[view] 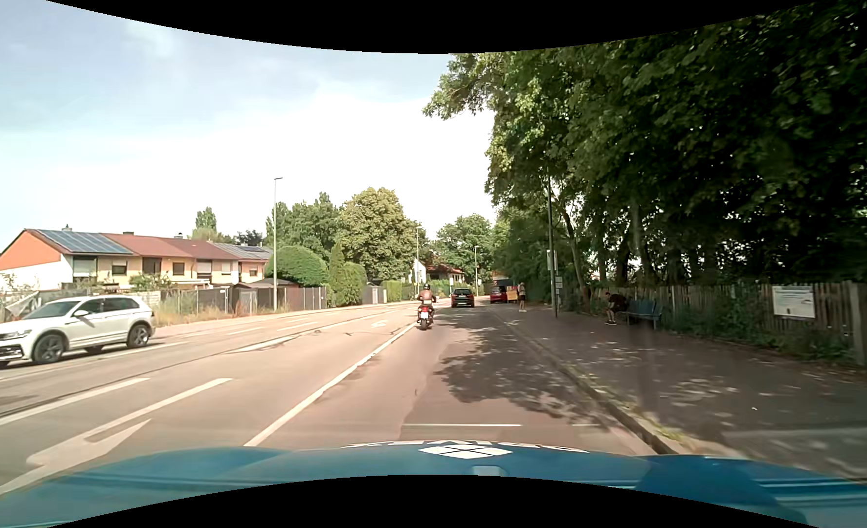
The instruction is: Follow the waypoints while adhering to traffic rules and regulations
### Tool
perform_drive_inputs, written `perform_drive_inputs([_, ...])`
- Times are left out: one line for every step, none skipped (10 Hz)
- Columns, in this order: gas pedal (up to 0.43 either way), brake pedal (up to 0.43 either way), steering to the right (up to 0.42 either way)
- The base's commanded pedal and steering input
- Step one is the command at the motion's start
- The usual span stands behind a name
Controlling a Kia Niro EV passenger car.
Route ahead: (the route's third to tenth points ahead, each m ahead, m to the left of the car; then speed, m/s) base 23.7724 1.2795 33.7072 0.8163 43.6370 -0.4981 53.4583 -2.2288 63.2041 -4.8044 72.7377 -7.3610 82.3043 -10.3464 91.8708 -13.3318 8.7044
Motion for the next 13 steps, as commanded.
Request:
perform_drive_inputs([0.268,0.000,0.007])
perform_drive_inputs([0.268,0.000,0.004])
perform_drive_inputs([0.268,0.000,0.001])
perform_drive_inputs([0.268,0.000,0.004])
perform_drive_inputs([0.268,0.000,0.008])
perform_drive_inputs([0.268,0.000,0.006])
perform_drive_inputs([0.268,0.000,0.005])
perform_drive_inputs([0.268,0.000,0.006])
perform_drive_inputs([0.268,0.000,0.006])
perform_drive_inputs([0.268,0.000,0.005])
perform_drive_inputs([0.268,0.000,0.005])
perform_drive_inputs([0.268,0.000,0.004])
perform_drive_inputs([0.268,0.000,0.004])
